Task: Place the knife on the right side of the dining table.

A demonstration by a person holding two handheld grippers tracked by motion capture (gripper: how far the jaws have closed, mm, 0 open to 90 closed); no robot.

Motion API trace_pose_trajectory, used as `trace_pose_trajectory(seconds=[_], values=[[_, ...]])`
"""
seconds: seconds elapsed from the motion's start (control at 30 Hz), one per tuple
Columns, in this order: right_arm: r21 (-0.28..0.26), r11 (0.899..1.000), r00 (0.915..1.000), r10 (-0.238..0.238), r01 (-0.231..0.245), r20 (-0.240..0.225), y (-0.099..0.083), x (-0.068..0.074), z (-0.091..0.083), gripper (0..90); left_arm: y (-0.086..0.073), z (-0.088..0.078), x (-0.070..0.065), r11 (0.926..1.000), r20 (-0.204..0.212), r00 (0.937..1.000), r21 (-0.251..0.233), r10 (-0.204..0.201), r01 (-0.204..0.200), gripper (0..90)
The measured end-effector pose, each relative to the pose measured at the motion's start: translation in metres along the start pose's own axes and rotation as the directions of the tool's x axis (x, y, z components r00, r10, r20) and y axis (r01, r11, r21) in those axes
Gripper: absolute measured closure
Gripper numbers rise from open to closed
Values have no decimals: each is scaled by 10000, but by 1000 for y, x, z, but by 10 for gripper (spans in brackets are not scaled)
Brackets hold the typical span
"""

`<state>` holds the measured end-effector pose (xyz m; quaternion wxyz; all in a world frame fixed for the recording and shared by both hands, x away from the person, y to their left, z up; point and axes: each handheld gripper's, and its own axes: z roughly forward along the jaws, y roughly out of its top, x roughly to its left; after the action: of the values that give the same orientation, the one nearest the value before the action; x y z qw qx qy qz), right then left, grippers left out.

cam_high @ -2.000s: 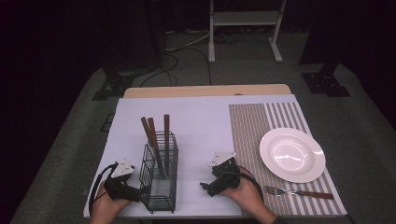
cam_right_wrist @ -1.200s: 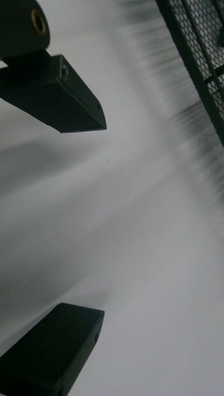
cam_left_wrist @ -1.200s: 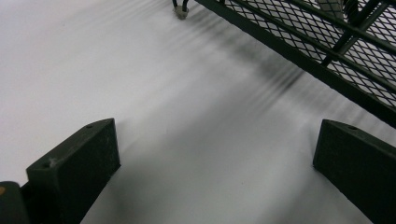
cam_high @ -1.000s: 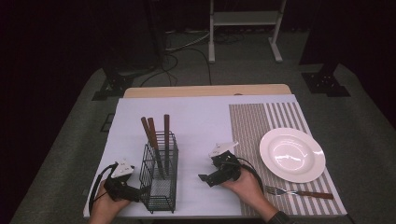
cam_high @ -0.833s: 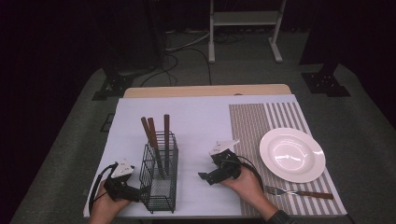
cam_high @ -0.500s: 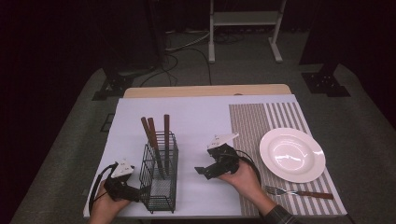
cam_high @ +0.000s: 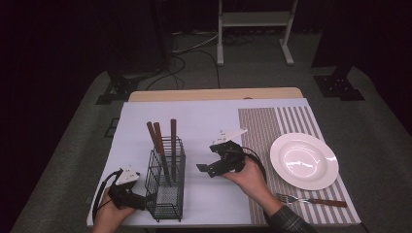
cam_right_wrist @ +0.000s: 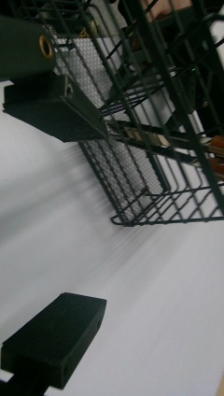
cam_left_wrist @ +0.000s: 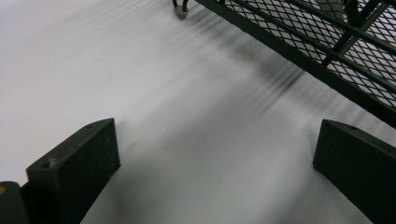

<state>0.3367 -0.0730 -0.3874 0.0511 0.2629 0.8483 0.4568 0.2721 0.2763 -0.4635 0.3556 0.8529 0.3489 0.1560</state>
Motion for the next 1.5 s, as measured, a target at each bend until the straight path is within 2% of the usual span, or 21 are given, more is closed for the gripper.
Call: trace_pose_trajectory(seconds=[0.5,1.03,1.5], values=[[-802,9967,9997,72,-92,-248,27,0,-3,147,0,0,0,10000,-11,10000,-19,2,-2,0],[-1370,9906,9988,-88,21,-487,52,0,7,169,0,0,0,10000,-17,10000,-34,17,-17,0],[-1734,9848,9968,-27,-112,-801,70,-1,24,212,0,0,0,10000,-15,10000,-17,35,-35,0]])
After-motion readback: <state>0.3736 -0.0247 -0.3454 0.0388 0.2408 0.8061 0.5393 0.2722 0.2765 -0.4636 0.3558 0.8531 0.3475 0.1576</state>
